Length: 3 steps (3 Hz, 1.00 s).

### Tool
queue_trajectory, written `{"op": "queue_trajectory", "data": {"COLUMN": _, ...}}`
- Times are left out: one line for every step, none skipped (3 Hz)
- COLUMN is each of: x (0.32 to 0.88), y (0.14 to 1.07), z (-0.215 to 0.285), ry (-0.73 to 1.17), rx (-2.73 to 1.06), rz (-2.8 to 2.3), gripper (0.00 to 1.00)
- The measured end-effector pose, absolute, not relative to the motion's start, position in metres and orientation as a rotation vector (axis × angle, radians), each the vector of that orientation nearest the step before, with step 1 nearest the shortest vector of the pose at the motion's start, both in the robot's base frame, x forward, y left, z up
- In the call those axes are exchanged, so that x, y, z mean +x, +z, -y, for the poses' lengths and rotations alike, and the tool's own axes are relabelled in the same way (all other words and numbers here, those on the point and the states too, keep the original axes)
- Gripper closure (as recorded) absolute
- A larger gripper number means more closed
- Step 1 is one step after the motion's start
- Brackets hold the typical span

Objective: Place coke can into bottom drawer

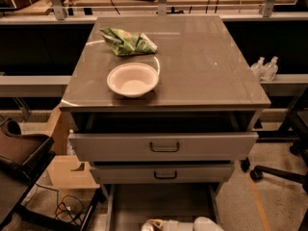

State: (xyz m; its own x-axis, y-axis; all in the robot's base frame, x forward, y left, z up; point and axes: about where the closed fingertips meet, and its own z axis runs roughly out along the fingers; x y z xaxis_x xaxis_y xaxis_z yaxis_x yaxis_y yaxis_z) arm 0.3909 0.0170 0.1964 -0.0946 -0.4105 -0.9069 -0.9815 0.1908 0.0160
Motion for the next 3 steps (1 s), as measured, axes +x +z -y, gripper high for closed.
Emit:
{"op": "queue_trajectory", "data": {"x": 0.398, "y": 0.190, "z": -0.012, "ry": 0.861, "rx": -1.357, "rz": -1.658, "gripper": 1.00}}
{"op": "queue_trajectory", "data": {"x": 0.400, "y": 0.175, "z": -0.003, "ry": 0.858, "rx": -1.346, "rz": -1.695, "gripper": 1.00}}
{"op": "queue_trajectory", "data": {"x": 0.399, "y": 0.175, "z": -0.006, "ry": 0.862, "rx": -1.347, "rz": -1.692, "gripper": 0.82}}
